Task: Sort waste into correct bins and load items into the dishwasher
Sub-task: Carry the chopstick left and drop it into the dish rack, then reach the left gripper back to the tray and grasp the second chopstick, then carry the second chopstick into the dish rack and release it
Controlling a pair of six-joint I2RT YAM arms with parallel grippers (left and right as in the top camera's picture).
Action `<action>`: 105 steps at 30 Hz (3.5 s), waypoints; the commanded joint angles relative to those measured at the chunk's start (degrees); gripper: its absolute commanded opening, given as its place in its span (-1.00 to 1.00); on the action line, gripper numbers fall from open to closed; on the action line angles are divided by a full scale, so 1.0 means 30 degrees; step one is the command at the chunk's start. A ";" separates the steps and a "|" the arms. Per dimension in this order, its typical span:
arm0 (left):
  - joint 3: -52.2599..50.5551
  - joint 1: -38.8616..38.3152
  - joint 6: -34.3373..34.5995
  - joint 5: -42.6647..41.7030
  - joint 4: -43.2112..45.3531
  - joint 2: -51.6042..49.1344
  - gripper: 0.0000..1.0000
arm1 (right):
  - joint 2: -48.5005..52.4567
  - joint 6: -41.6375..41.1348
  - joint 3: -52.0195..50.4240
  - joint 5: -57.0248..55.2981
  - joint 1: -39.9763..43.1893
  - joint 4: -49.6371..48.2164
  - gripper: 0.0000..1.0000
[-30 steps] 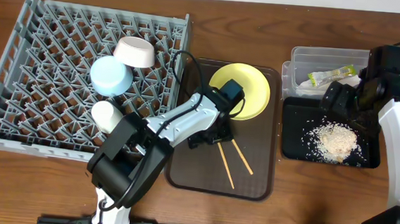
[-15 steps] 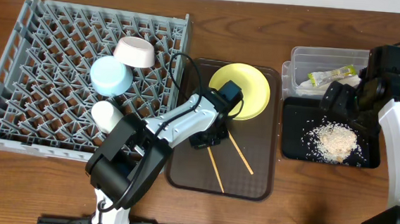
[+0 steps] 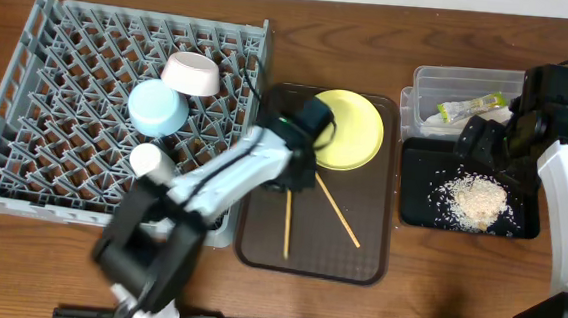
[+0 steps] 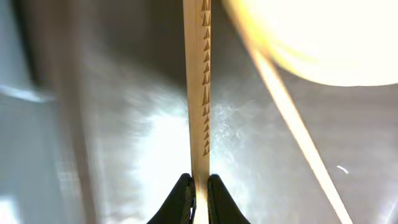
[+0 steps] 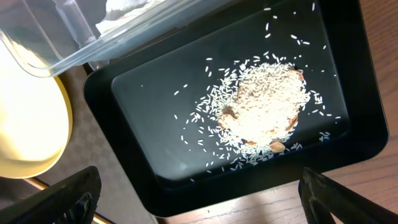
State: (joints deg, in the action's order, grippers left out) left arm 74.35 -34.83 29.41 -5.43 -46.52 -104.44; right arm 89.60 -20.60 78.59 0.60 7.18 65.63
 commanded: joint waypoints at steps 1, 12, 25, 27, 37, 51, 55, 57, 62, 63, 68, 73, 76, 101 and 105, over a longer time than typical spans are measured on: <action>0.0729 0.1501 -0.5442 0.0896 -0.0262 0.3716 -0.85 | -0.0153 0.0022 0.0051 -0.0102 0.0102 0.0058 0.99; 0.0721 0.6994 -0.9777 0.0029 0.0546 0.5829 -0.85 | -0.0153 0.0015 0.0051 -0.0095 0.0102 -0.0109 0.98; 0.0772 0.7672 -1.0557 -0.0386 0.2186 0.3781 0.43 | -0.0153 0.0022 0.0051 -0.0102 0.0102 -0.0080 0.99; 0.0954 0.7672 -1.0367 -0.1829 0.2178 0.4255 0.44 | -0.0153 0.0022 0.0051 -0.0102 0.0102 -0.0095 0.99; 0.0670 0.5282 -0.5530 -0.6987 0.1734 0.4830 0.47 | -0.0153 0.0015 0.0051 -0.0095 0.0095 -0.0095 0.98; 0.0321 -0.1938 0.5588 -0.1311 0.2069 -0.0109 0.74 | -0.0153 0.0022 0.0051 0.0109 0.0080 -0.0066 0.99; 0.0321 -0.2936 0.6761 -0.1311 0.3417 -0.2084 0.75 | -0.0153 0.0015 0.0051 0.0117 0.0080 -0.0058 0.99; 0.0321 -0.3067 0.6754 -0.1297 0.3847 -0.2754 0.75 | -0.0153 0.0015 0.0051 0.0182 0.0080 -0.0058 0.99; 0.0321 -0.3118 0.6747 -0.1195 0.4255 -0.4182 0.75 | -0.0153 0.0022 0.0051 0.0328 0.0087 -0.0080 0.99; 0.0321 -0.3118 0.6747 -0.1071 0.4102 -0.4379 0.75 | -0.0153 0.0022 0.0051 0.0328 0.0080 -0.0080 0.98; 0.0321 -0.3118 0.6761 0.0780 0.1989 -0.4750 0.37 | -0.0153 0.0022 0.0051 0.0335 0.0080 -0.0087 0.99; 0.0321 -0.3118 0.6885 0.2055 0.0503 -0.4750 0.35 | -0.0153 0.0022 0.0051 0.0335 0.0087 -0.0146 0.99; 0.0321 -0.3118 0.6892 0.2040 0.0444 -0.4750 0.29 | -0.0153 0.0022 0.0051 0.0459 0.0080 -0.0160 0.98; 0.1559 0.0670 -0.1909 0.2040 0.0022 0.0087 -0.85 | -0.0153 0.0022 0.0051 0.0459 0.0080 -0.0095 0.98; 0.1647 0.1880 -0.7169 0.2047 0.0029 0.2739 -0.85 | -0.0153 0.0022 0.0051 0.0459 0.0080 -0.0095 0.98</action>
State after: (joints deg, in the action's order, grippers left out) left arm 76.97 -31.16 25.21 -0.40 -46.19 -102.80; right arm 89.60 -20.60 78.59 1.72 7.18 65.34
